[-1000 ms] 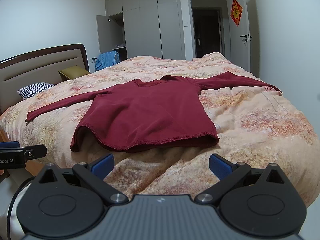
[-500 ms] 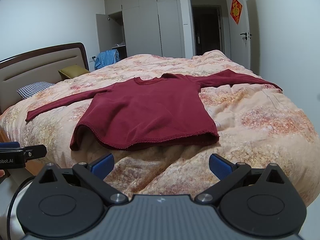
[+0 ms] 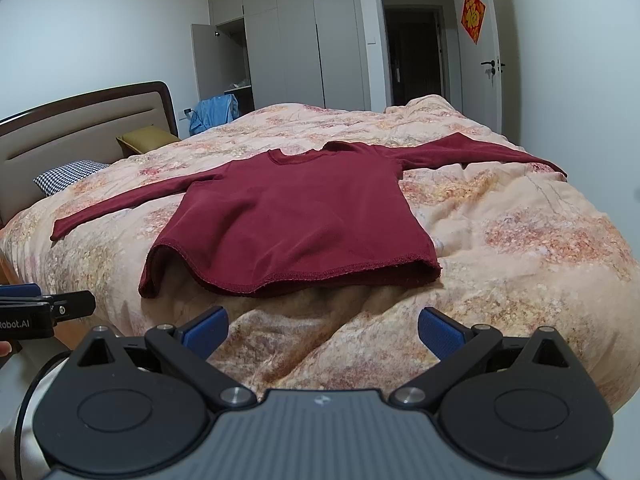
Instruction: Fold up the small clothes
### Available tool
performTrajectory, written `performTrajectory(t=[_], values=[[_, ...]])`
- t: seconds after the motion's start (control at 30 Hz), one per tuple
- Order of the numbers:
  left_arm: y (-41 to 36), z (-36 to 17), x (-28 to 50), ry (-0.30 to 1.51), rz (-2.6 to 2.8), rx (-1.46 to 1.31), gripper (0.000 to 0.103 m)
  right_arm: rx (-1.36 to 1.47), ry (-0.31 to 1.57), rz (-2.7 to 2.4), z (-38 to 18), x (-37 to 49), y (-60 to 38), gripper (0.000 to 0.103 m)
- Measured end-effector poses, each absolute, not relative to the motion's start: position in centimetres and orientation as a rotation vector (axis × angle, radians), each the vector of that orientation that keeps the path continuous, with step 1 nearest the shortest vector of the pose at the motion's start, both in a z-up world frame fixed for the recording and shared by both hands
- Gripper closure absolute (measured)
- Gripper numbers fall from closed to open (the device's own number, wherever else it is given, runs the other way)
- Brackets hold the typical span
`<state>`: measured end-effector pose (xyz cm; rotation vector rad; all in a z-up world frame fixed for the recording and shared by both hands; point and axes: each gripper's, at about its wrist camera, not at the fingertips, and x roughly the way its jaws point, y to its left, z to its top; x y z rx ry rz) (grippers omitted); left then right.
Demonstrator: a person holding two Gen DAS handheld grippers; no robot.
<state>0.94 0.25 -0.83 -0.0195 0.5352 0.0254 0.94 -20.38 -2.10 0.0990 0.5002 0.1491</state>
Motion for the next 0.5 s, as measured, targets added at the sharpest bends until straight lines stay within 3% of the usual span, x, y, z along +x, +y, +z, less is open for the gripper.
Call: performTrajectory(t=[0.5], values=[[0.1,-1.6,3.8,0.619,0.07,0.006,0.001,0.111,0.563,0.155,-3.1,2.8,-20.5,0.0]])
